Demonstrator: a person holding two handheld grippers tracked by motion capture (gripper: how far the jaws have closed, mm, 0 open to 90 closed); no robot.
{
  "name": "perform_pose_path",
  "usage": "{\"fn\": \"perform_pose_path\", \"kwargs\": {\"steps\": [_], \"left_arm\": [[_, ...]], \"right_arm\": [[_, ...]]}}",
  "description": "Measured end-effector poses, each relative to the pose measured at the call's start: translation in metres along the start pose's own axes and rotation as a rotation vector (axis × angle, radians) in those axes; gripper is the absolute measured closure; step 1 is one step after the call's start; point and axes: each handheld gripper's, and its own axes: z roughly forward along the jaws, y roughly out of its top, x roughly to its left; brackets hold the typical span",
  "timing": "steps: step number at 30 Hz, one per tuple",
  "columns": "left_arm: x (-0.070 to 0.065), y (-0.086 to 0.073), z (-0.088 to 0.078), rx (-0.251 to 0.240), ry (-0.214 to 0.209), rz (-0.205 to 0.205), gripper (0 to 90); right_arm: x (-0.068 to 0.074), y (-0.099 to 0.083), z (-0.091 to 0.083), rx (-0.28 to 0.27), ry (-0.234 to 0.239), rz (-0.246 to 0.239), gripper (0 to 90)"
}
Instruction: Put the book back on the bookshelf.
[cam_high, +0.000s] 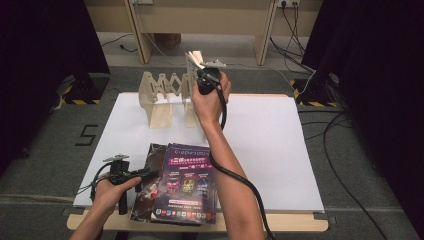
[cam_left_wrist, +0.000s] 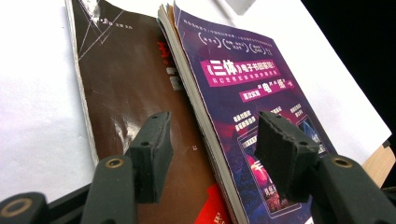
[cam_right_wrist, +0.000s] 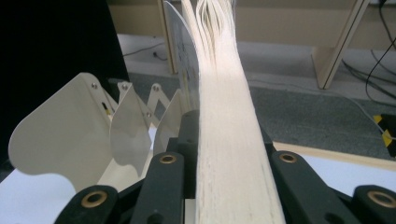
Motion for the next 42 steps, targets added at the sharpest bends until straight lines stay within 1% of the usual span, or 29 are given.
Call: {"fn": "perform_pose_path", "kwargs": {"steps": [2,5,7,12,15,17,19,20,23,26,27,28,30,31,32,34,35,40,42], "left_arm": [[0.0,0.0,0.001,0.001,0.0,-0.001,44.2],[0.0,0.0,0.001,0.0,-0.006,-0.002,44.2],[0.0,0.0,0.001,-0.002,-0.006,-0.003,44.2],[0.002,0.0,0.001,0.002,-0.002,-0.004,44.2],[0.003,0.0,0.0,0.001,0.005,-0.001,44.2],[0.003,0.0,0.0,0.003,0.011,0.003,44.2],[0.003,0.0,0.0,0.001,0.015,0.002,44.2],[0.003,0.0,0.0,0.001,0.014,0.002,44.2],[0.002,0.0,0.001,0.0,0.014,0.002,44.2],[0.001,-0.001,0.002,0.006,0.011,0.005,44.2],[0.0,-0.001,0.002,0.012,0.008,0.007,44.2],[-0.001,-0.001,0.002,0.007,0.007,0.005,44.2],[-0.001,-0.001,0.002,0.005,0.004,0.008,44.1],[-0.001,-0.001,0.002,0.004,0.006,0.008,44.2],[-0.002,-0.001,0.002,0.005,0.007,0.01,44.1],[-0.002,-0.001,0.002,0.005,0.006,0.009,44.1],[-0.001,-0.001,0.002,0.005,0.006,0.009,44.1],[-0.001,-0.001,0.002,0.005,0.003,0.006,44.1],[0.0,-0.001,0.002,0.007,0.004,0.007,44.1]], "right_arm": [[0.0,0.001,0.003,-0.01,-0.007,0.013,74.3],[-0.001,0.001,0.009,-0.018,-0.014,0.015,74.3],[-0.002,0.001,0.013,-0.008,-0.015,0.02,74.3],[-0.001,0.0,0.019,-0.013,-0.02,0.018,74.3],[-0.001,-0.005,0.023,-0.021,-0.026,0.009,74.2],[-0.001,-0.009,0.024,-0.041,-0.033,-0.001,73.9],[-0.003,-0.009,0.023,-0.04,-0.029,0.009,73.6],[-0.003,-0.009,0.023,-0.042,-0.038,0.0,72.8],[-0.005,-0.009,0.019,-0.055,-0.029,-0.003,69.7],[-0.007,-0.005,0.013,-0.036,-0.008,0.016,64.9],[-0.008,-0.004,0.012,-0.022,-0.001,0.021,64.1],[-0.009,-0.003,0.01,-0.017,0.004,0.025,63.0],[-0.011,-0.002,0.009,0.002,0.007,0.031,62.8],[-0.011,-0.001,0.008,0.006,0.016,0.039,62.4],[-0.012,-0.001,0.007,0.012,0.014,0.035,62.1],[-0.012,0.001,0.007,0.028,0.028,0.041,61.7],[-0.012,0.002,0.006,0.032,0.02,0.04,61.6],[-0.012,0.008,0.013,0.083,0.033,0.044,61.1],[-0.011,0.009,0.016,0.099,0.026,0.036,62.2]]}}
